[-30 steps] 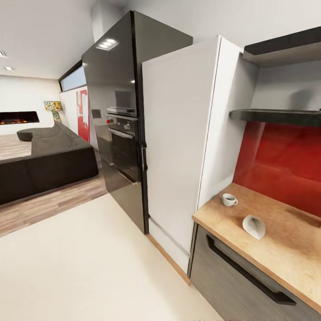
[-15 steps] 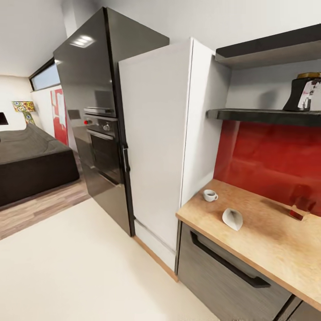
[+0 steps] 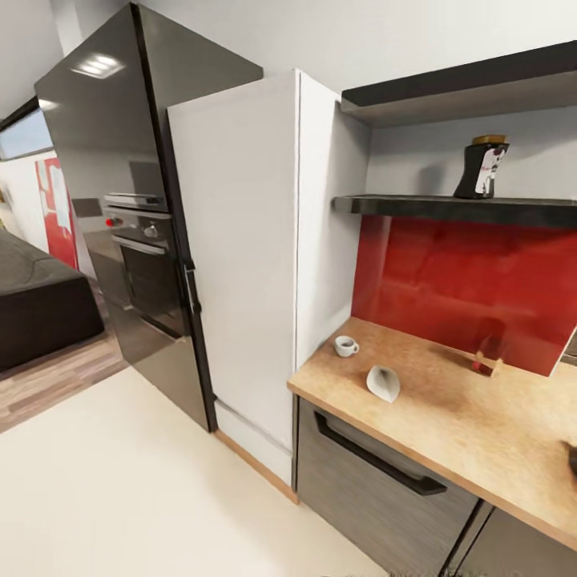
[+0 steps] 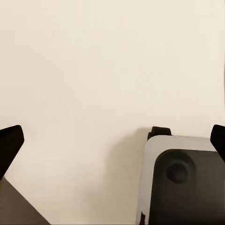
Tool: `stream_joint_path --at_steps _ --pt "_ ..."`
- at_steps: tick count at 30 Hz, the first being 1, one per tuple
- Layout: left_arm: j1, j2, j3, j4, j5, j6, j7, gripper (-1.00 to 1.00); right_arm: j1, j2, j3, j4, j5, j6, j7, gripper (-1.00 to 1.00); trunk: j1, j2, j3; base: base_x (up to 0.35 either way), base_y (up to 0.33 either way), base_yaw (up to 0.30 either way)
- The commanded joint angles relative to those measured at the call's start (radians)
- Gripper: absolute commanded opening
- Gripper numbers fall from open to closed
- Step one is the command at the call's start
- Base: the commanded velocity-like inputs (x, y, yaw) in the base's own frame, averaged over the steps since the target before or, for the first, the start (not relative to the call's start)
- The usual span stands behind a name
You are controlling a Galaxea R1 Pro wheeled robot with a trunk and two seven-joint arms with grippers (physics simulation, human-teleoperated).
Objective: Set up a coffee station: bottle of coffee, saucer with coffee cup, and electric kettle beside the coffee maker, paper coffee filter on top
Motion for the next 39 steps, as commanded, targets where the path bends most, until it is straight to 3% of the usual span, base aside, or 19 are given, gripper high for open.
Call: stream_joint_path --at_steps 1,8,11,14,17,26,39 --pt "0.0 0.0 0.006 0.002 -0.007 -0.002 -0.001 1.0 -0.001 0.0 -0.003 0.023 0.007 -0.003 -0.003 1.0 0.0 -0.001 -0.001 0.0 0.0 -0.263" --pt "0.018 0.005 0.007 0.003 -0.009 0.002 0.002 1.0 -0.001 0.007 -0.008 0.046 -0.017 -0.004 -0.001 1.0 0.0 -0.001 -0.001 0.0 0.0 -0.262" --pt "0.023 0.008 0.007 0.002 -0.009 0.003 0.002 1.0 -0.001 0.009 -0.008 0.044 -0.058 -0.004 -0.001 1.0 0.0 -0.001 -0.001 0.0 0.0 -0.262" --pt "0.025 0.007 0.006 0.002 -0.01 0.004 0.002 1.0 -0.001 0.007 -0.009 0.045 -0.149 -0.003 0.0 1.0 0.0 -0.001 -0.001 0.0 0.0 -0.262" --pt "0.026 0.009 0.006 0.003 -0.011 0.005 0.002 1.0 -0.001 0.006 -0.008 0.047 -0.199 -0.003 -0.001 1.0 0.0 -0.001 -0.001 0.0 0.0 -0.263" --pt "0.036 0.008 0.006 0.002 -0.011 0.052 0.002 1.0 -0.001 0.009 -0.006 0.05 -0.216 -0.002 -0.004 1.0 0.0 -0.001 -0.001 0.0 0.0 -0.264" --pt "0.036 0.0 0.005 0.001 -0.011 0.054 0.002 1.0 -0.001 0.008 -0.006 0.044 -0.218 -0.004 0.001 1.0 0.0 -0.001 0.002 0.0 0.0 -0.281"
